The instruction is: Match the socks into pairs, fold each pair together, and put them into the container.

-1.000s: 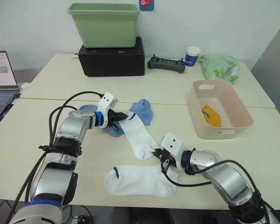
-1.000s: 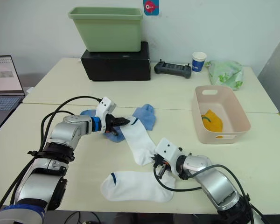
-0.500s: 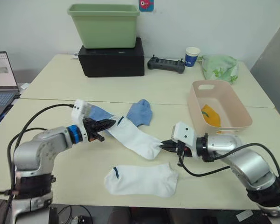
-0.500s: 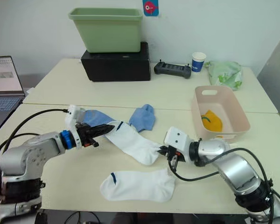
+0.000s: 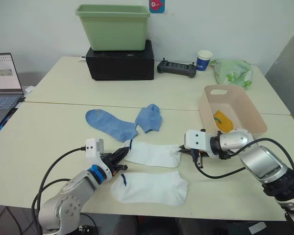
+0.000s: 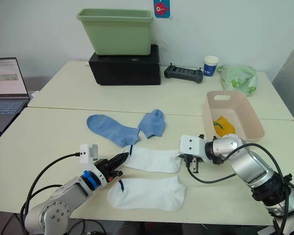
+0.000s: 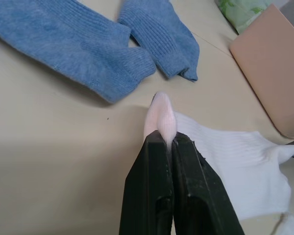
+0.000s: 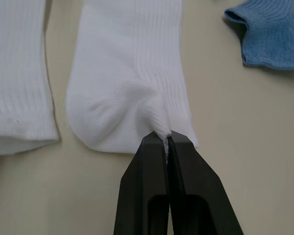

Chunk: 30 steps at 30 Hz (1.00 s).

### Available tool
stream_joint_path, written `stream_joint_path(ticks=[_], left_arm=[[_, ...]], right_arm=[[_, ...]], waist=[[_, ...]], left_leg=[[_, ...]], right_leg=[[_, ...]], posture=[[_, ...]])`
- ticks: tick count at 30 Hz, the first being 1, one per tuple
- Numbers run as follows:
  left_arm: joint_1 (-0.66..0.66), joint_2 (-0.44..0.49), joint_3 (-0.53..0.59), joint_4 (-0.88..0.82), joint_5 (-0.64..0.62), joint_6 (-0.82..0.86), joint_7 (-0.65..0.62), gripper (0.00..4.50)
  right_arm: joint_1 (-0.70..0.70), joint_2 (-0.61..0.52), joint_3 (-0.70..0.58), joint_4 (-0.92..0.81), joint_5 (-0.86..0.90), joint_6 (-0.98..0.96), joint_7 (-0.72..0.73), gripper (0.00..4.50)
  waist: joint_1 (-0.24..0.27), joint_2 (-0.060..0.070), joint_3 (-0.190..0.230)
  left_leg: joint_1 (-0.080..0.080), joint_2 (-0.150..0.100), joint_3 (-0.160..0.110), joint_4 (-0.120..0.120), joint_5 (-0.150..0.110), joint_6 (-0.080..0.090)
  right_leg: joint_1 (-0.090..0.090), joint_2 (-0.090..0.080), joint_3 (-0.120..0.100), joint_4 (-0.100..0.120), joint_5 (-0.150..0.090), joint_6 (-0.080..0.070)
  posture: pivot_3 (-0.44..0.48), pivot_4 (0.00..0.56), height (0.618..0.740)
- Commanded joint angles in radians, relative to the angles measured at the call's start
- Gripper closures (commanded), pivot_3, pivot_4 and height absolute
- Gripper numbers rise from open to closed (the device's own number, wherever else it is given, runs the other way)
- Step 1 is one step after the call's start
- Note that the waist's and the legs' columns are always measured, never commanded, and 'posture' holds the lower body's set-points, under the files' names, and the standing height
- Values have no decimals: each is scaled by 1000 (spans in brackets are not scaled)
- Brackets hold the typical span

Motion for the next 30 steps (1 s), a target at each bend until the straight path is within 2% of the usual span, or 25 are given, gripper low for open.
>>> stream_joint_path(ticks=[1,5,9,11,13,15,17,22,25,30], left_arm=[[12,-2,-29,-24,16,-63,26,4500],[30,8,-39,-23,33,-128,37,4500],[27,15,-33,-12,4,-139,40,4500],[29,20,-37,-9,6,-156,33,4500],[37,25,-42,0,13,-174,30,4500],[45,27,-49,3,13,-186,28,4500],[51,29,-55,7,13,-195,27,4500],[57,40,-64,14,11,-209,29,4500],[57,45,-69,17,10,-215,31,4500],[61,45,-76,13,9,-218,36,4500]], right_arm=[[-12,-13,-16,-15,-24,-23,27,4002],[16,-67,-89,-64,-6,22,46,2760],[92,-66,-218,-192,116,216,18,1329],[170,11,-303,-261,177,362,-72,623],[232,158,-370,-300,201,488,-212,27],[264,297,-421,-306,208,590,-334,27],[288,374,-435,-302,205,633,-404,27],[302,471,-453,-301,245,712,-492,27],[302,528,-453,-283,270,724,-524,619],[294,549,-440,-284,311,741,-536,2409]], waist=[[0,0,0],[1,0,0],[1,0,0],[1,-1,-1],[1,-1,-1],[-6,0,-1],[-5,0,-1],[-3,0,-2],[-3,0,-2],[-3,0,-2]], left_leg=[[0,0,0,0,0,0],[0,0,0,0,0,0],[0,0,0,0,0,0],[0,0,-1,0,0,0],[0,0,-1,-1,0,0],[0,1,0,-1,0,0],[0,0,0,-1,0,0],[0,0,1,-1,0,0],[0,0,1,-1,0,0],[-1,0,1,-1,0,0]], right_leg=[[0,0,0,0,0,0],[0,0,0,0,0,0],[0,0,0,0,0,0],[0,0,-1,0,-1,1],[0,0,-1,0,-1,1],[-1,1,1,1,-1,1],[-1,1,1,1,-1,1],[-1,0,1,1,-1,2],[-2,1,1,1,-1,1],[-2,1,1,1,-1,1]], posture=[[0,150,730],[0,150,730],[0,150,730],[0,150,730],[0,150,730],[0,150,730],[0,150,730],[0,150,730],[0,150,730],[0,150,730]])
